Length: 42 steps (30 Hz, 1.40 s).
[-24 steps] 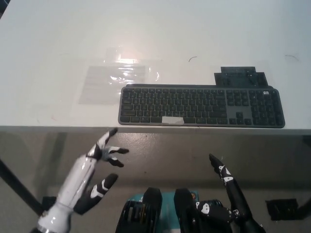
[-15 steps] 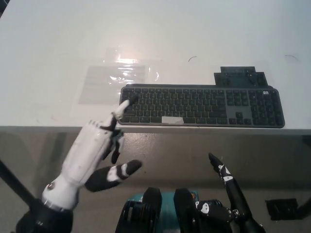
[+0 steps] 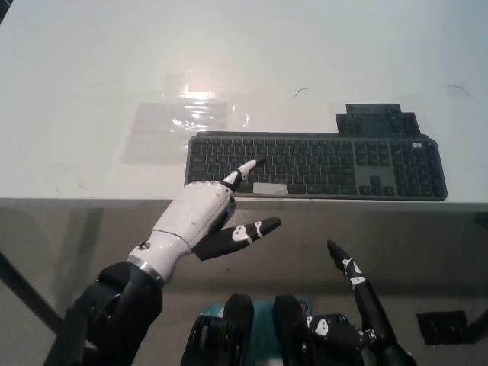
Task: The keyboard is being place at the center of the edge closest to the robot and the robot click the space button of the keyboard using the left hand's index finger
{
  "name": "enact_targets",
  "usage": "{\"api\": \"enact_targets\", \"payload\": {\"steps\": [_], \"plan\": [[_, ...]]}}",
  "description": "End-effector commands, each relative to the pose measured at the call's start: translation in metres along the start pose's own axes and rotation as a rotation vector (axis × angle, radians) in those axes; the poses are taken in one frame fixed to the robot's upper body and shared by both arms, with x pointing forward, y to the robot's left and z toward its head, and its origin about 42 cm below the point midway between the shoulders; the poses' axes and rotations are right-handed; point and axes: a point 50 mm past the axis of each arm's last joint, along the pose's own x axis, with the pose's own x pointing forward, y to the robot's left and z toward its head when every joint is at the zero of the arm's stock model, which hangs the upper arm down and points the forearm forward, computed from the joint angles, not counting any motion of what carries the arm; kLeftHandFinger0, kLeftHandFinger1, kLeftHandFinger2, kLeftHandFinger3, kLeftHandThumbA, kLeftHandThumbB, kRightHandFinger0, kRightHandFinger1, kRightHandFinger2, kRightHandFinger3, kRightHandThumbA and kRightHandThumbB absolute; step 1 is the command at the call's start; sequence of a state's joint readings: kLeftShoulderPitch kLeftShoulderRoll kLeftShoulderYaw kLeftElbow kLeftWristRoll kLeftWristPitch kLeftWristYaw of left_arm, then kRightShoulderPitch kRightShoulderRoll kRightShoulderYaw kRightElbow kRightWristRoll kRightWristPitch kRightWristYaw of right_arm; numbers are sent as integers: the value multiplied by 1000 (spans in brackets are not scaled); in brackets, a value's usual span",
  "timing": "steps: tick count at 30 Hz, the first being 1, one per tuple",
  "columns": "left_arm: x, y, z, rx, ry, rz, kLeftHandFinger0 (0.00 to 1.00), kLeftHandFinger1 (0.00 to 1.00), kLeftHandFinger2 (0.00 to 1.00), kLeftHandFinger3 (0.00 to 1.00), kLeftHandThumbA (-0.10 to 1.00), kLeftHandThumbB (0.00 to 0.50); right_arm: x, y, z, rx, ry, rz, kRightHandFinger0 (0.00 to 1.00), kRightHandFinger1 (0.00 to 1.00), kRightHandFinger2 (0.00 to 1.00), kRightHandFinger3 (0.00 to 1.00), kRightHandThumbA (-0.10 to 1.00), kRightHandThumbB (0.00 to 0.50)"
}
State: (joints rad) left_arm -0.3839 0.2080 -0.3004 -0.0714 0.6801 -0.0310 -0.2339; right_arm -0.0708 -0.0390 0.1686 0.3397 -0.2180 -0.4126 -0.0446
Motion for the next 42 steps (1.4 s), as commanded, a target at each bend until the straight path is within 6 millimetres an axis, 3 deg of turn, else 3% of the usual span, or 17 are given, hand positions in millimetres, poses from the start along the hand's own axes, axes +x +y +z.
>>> {"api": "enact_targets", "payload": {"steps": [1, 7, 14, 18, 21, 28, 30, 32, 37, 40, 42], "plan": [[18, 4, -1, 40, 40, -27, 0, 0, 12, 1000, 1000, 401, 11, -2, 16, -9, -106, -11, 1000, 1000, 1000, 1000, 1000, 338], [29, -3, -9, 71, 79, -61, 0, 36, 48, 1000, 1000, 379, 13, -3, 18, -8, -108, -13, 1000, 1000, 1000, 1000, 1000, 343], [36, -8, -9, 86, 94, -85, 0, 111, 121, 1000, 1000, 412, 13, -4, 19, -8, -113, -13, 1000, 1000, 1000, 1000, 1000, 343], [39, -9, -9, 99, 89, -85, 4, 209, 254, 1000, 1000, 418, 13, -4, 19, -7, -110, -12, 1000, 1000, 1000, 1000, 1000, 343], [42, -10, -11, 106, 100, -96, 29, 226, 277, 1000, 1000, 414, 14, -4, 19, -8, -115, -10, 1000, 1000, 1000, 1000, 1000, 344], [48, -28, -31, 134, 165, -159, 55, 266, 341, 1000, 1000, 429, 17, -4, 22, -16, -117, -4, 1000, 1000, 1000, 1000, 1000, 341], [46, -36, -38, 128, 180, -174, 45, 262, 336, 1000, 1000, 413, 17, -3, 22, -12, -118, -2, 1000, 1000, 1000, 1000, 1000, 344], [46, -46, -48, 130, 217, -204, 184, 287, 329, 1000, 1000, 397, 18, -4, 23, -17, -118, -2, 1000, 1000, 1000, 1000, 1000, 348], [37, -68, -82, 130, 296, -255, 7, 256, 283, 1000, 1000, 387, 17, -4, 21, -15, -118, 1, 1000, 1000, 1000, 1000, 1000, 359], [34, -76, -93, 142, 313, -263, 22, 246, 231, 1000, 1000, 398, 20, -5, 22, -18, -121, 0, 1000, 1000, 1000, 1000, 1000, 361], [31, -82, -97, 133, 311, -263, 0, 163, 139, 1000, 1000, 402, 22, -5, 24, -14, -125, -2, 1000, 1000, 1000, 1000, 1000, 362]]}}
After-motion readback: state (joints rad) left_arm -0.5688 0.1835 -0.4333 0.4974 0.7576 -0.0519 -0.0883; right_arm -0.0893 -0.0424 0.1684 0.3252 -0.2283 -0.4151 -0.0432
